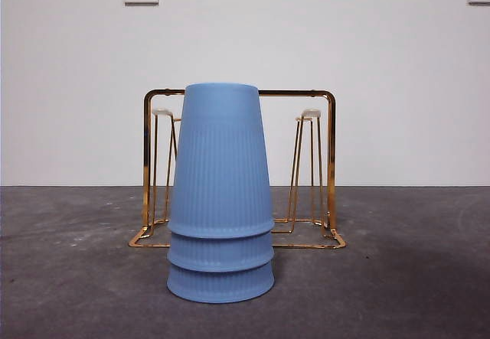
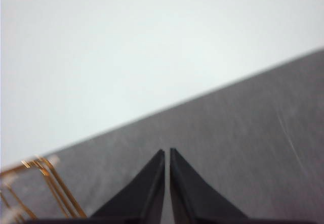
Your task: Pick the top cup and place it on cupholder, pick up the mid cup and place it on cupholder, last pick the bottom cup and place it on cupholder.
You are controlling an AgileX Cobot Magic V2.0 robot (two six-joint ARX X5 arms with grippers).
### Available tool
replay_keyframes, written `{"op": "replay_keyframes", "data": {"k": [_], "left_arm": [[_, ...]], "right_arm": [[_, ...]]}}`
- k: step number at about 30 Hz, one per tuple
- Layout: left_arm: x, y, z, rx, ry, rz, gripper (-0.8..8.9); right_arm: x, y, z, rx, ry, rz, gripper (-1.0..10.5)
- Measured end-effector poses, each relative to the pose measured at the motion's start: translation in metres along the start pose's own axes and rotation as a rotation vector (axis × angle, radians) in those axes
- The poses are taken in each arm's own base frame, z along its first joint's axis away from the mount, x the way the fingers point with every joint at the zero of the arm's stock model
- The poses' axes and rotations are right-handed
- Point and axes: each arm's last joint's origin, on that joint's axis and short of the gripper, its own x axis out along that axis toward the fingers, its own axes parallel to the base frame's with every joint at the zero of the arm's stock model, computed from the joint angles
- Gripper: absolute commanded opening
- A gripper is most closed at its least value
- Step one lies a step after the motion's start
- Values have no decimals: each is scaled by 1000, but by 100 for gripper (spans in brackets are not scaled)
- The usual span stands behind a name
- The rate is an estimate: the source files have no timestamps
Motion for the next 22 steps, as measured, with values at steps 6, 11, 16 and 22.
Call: {"op": "replay_keyframes", "data": {"k": [6, 11, 16, 22], "left_arm": [[-6, -22, 29, -4, 9, -50, 9], [-6, -40, 52, 48, 104, -55, 9], [2, -56, 72, 134, 262, -116, 9], [20, -76, 95, 209, 473, -234, 9]], "right_arm": [[-4, 20, 39, -8, 10, 46, 11], [1, 37, 69, -56, 100, 103, 11], [12, 52, 94, -114, 257, 187, 11], [29, 69, 110, -174, 468, 359, 11]]}}
